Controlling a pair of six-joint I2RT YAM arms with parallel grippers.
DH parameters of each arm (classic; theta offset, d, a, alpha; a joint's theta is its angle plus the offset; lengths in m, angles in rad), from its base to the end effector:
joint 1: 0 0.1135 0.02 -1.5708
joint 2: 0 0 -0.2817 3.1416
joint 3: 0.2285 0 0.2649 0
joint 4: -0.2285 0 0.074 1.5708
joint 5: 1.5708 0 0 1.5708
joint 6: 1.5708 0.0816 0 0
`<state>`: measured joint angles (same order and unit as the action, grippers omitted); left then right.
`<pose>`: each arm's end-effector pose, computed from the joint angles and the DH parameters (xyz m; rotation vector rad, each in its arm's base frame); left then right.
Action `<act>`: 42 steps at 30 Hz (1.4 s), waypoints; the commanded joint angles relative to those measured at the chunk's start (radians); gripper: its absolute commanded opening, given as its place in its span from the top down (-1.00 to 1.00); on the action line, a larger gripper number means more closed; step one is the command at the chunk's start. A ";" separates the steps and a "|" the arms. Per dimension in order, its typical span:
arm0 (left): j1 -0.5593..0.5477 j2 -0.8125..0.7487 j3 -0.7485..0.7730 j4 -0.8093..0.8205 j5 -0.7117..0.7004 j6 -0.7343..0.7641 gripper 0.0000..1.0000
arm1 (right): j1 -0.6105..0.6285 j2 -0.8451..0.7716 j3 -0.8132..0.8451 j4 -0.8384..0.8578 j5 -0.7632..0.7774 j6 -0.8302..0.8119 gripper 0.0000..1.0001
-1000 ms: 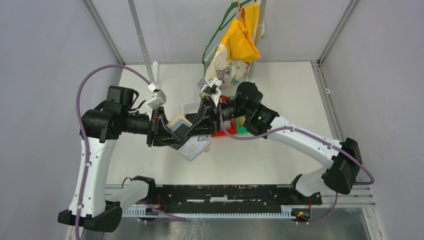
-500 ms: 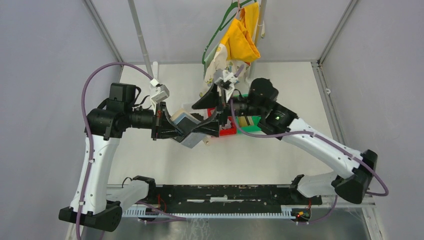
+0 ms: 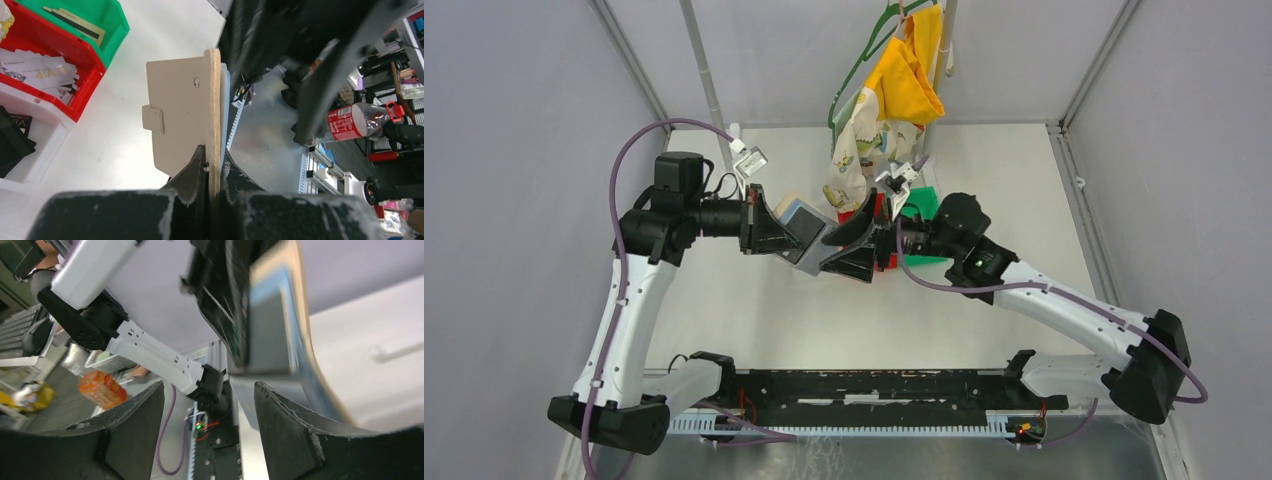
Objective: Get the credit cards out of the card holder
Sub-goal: Remove the credit card from the card holder.
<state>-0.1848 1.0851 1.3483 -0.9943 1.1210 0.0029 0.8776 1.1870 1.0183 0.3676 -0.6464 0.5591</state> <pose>0.1865 -0.1096 0.4146 0.7652 1.9904 -1.3667 0.1637 0.2740 0.4180 -0.8469 1.3887 1.5900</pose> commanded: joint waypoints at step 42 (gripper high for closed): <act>0.003 -0.075 0.039 0.060 0.111 -0.144 0.69 | -0.023 0.274 -0.060 0.788 0.084 0.655 0.31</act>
<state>-0.1658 1.0241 1.3777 -0.9382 1.1549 -0.1139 0.8543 1.4311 0.9409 0.9360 -0.6525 1.1126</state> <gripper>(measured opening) 0.152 0.381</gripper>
